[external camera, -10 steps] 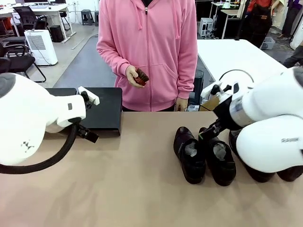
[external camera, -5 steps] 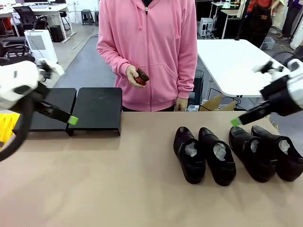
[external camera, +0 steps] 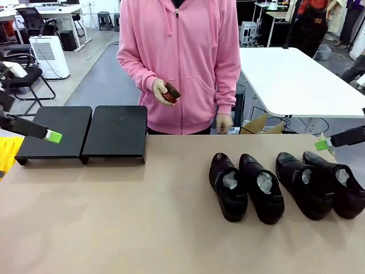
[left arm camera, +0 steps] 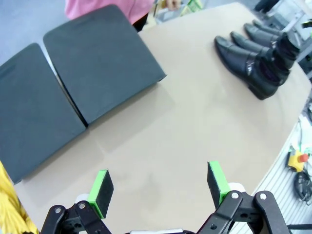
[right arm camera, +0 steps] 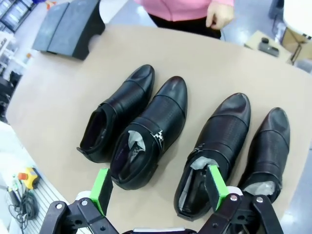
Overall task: Organize the shoes by placing them on the stand.
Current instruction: Pick up one Shoe and place it in the middle of the table.
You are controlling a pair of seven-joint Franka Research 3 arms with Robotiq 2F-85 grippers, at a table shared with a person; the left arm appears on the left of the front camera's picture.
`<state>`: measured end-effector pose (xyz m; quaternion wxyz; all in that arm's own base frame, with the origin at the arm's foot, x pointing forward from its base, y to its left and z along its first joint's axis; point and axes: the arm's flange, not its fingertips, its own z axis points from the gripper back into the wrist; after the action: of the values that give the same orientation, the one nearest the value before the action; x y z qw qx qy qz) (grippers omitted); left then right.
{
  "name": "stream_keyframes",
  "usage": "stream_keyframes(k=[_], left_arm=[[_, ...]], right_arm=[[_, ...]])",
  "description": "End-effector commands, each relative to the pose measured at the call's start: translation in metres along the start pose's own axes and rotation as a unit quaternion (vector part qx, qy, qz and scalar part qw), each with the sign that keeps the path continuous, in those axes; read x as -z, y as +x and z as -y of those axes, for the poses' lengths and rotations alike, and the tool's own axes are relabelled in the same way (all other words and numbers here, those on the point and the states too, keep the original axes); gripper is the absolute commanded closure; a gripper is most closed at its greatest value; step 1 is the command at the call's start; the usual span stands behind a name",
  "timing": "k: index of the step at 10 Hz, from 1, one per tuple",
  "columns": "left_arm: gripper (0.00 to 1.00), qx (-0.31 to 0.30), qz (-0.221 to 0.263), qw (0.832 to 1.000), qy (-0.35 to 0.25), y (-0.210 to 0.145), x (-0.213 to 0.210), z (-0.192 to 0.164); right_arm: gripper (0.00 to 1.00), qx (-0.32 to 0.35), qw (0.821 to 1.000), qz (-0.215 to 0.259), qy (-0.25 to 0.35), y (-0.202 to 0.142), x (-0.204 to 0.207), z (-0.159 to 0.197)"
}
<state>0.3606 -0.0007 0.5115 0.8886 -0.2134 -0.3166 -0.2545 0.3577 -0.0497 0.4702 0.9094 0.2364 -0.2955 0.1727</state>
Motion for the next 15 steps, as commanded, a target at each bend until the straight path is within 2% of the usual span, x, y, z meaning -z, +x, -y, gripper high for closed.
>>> stream_keyframes(k=[1, 3, 4, 5, 15], left_arm=[[0.0, 0.012, 0.024, 0.999, -0.037, -0.003, -0.013, -0.002], [0.0, 0.016, 0.024, 0.999, -0.044, 0.001, -0.012, -0.001], [0.0, -0.024, 0.035, 0.998, -0.046, 0.007, -0.008, -0.003], [0.0, 0.009, 0.021, 0.999, -0.03, 0.0, -0.015, 0.005], [0.0, 0.009, 0.021, 0.999, -0.03, 0.0, -0.015, 0.005]], right_arm=[[0.0, -0.003, 0.999, 0.02, 0.031, -0.013, -0.005, 0.005], [0.0, -0.019, 0.999, 0.014, 0.035, -0.012, -0.002, -0.003], [0.0, -0.028, 0.999, 0.024, 0.04, -0.012, 0.0, -0.007], [0.0, 0.003, 1.0, 0.011, 0.019, -0.004, -0.008, 0.003], [0.0, 0.003, 1.0, 0.011, 0.019, -0.004, -0.008, 0.003]])
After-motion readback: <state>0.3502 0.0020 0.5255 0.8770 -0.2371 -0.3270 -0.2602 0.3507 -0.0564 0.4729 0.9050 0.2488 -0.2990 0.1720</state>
